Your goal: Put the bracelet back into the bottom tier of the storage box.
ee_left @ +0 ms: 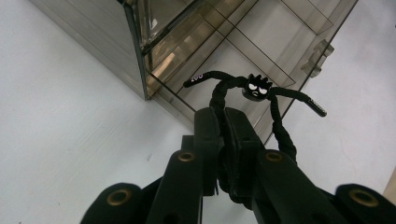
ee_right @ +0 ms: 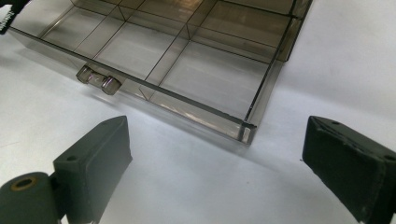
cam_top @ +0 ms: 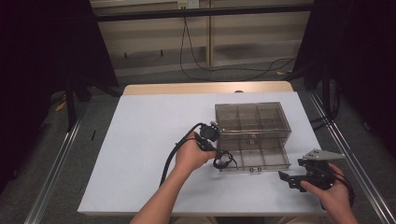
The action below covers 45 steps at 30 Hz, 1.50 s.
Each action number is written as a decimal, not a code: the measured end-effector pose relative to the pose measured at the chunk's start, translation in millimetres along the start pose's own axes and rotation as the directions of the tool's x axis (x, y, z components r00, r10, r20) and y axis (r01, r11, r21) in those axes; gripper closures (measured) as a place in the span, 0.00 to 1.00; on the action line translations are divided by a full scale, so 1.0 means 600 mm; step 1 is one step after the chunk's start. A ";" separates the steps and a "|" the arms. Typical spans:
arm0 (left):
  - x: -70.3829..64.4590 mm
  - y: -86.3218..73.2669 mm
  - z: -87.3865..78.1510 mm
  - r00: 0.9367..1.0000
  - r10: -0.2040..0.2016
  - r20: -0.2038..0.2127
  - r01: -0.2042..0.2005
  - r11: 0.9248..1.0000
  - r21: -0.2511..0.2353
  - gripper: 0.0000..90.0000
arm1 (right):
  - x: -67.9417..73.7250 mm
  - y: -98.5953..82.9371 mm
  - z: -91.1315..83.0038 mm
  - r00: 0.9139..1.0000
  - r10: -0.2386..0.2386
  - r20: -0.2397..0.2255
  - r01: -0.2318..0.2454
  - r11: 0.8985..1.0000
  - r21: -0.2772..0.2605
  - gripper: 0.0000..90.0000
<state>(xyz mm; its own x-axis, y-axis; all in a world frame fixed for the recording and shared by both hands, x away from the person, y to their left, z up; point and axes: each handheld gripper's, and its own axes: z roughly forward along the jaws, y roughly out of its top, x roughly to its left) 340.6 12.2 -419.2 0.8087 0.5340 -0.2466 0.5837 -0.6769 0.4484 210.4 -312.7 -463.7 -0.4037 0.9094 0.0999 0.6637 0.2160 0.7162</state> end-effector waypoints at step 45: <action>-0.005 0.016 0.031 1.000 -0.007 -0.008 0.007 1.000 -0.002 0.93 | 0.001 -0.001 0.001 1.000 0.003 -0.006 -0.003 1.000 0.005 0.08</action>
<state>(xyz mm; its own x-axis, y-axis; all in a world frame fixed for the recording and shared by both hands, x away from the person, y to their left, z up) 344.9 -5.4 -430.0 0.8042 0.5424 -0.2431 0.5890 -0.6724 0.4482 210.2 -312.0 -464.2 -0.4060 0.9077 0.1061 0.6680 0.2156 0.7122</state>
